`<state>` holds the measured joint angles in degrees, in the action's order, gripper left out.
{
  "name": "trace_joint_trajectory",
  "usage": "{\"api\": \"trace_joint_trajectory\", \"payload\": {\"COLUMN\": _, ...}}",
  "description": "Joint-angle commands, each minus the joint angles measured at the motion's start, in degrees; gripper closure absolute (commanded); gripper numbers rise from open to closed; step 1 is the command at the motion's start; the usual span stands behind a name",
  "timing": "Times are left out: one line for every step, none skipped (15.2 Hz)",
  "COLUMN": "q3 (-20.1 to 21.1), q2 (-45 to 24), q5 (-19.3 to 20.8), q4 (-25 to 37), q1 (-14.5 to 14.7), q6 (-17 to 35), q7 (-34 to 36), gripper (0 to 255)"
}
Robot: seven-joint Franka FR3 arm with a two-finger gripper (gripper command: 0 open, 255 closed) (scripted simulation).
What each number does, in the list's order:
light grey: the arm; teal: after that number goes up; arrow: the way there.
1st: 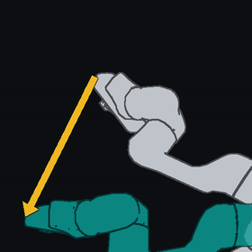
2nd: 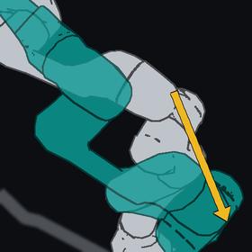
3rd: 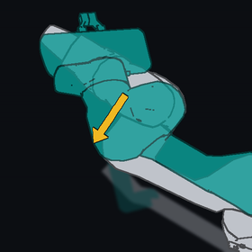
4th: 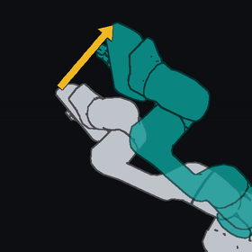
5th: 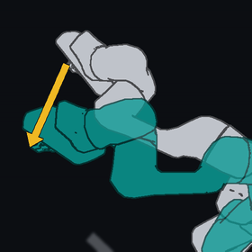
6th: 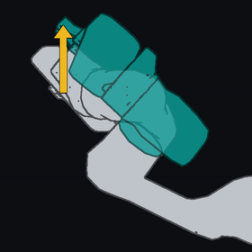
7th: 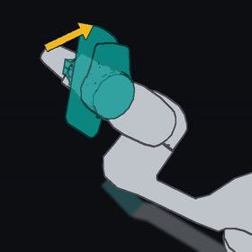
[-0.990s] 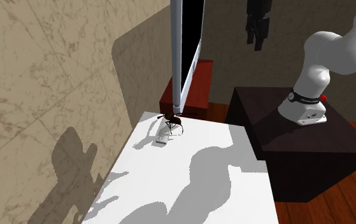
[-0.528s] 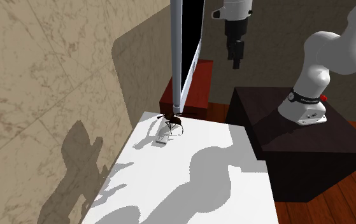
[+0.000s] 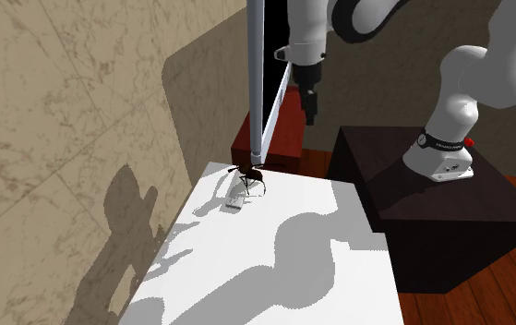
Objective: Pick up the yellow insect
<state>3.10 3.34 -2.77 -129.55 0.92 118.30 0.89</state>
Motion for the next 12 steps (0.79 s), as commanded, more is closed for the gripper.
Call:
{"api": "trace_joint_trajectory", "payload": {"q3": 0.3, "q2": -4.4, "q5": 0.7, "q4": 2.4, "q1": 0.2, "q6": 2.0, "q7": 0.3, "gripper": 0}}
{"api": "trace_joint_trajectory", "payload": {"q3": 0.3, "q2": -6.6, "q5": 1.1, "q4": 3.8, "q1": 0.3, "q6": 3.0, "q7": 0.5, "gripper": 0}}
{"api": "trace_joint_trajectory", "payload": {"q3": 0.4, "q2": -8.9, "q5": 1.5, "q4": 5.1, "q1": 0.3, "q6": 3.8, "q7": 0.6, "gripper": 0}}
{"api": "trace_joint_trajectory", "payload": {"q3": 0.4, "q2": -11.1, "q5": 1.9, "q4": 6.6, "q1": 0.4, "q6": 4.6, "q7": 0.7, "gripper": 0}}
{"api": "trace_joint_trajectory", "payload": {"q3": 0.4, "q2": -13.3, "q5": 2.3, "q4": 8.1, "q1": 0.5, "q6": 5.3, "q7": 0.8, "gripper": 0}}
{"api": "trace_joint_trajectory", "payload": {"q3": 0.4, "q2": -15.6, "q5": 2.8, "q4": 9.7, "q1": 0.7, "q6": 6.0, "q7": 1.0, "gripper": 0}}
{"api": "trace_joint_trajectory", "payload": {"q3": 0.4, "q2": -17.8, "q5": 3.2, "q4": 11.4, "q1": 0.8, "q6": 6.5, "q7": 1.1, "gripper": 0}}
{"api": "trace_joint_trajectory", "payload": {"q3": 0.3, "q2": -20.1, "q5": 3.6, "q4": 13.1, "q1": 0.9, "q6": 7.0, "q7": 1.2, "gripper": 0}}
{"api": "trace_joint_trajectory", "payload": {"q3": 0.3, "q2": -22.3, "q5": 4.0, "q4": 15.0, "q1": 1.1, "q6": 7.4, "q7": 1.4, "gripper": 0}}
{"api": "trace_joint_trajectory", "payload": {"q3": 0.2, "q2": -24.6, "q5": 4.5, "q4": 16.9, "q1": 1.3, "q6": 7.8, "q7": 1.5, "gripper": 0}}
{"api": "trace_joint_trajectory", "payload": {"q3": 0.1, "q2": -26.8, "q5": 4.9, "q4": 18.9, "q1": 1.5, "q6": 8.0, "q7": 1.6, "gripper": 0}}
{"api": "trace_joint_trajectory", "payload": {"q3": 0.0, "q2": -29.1, "q5": 5.2, "q4": 21.0, "q1": 1.6, "q6": 8.2, "q7": 1.7, "gripper": 0}}
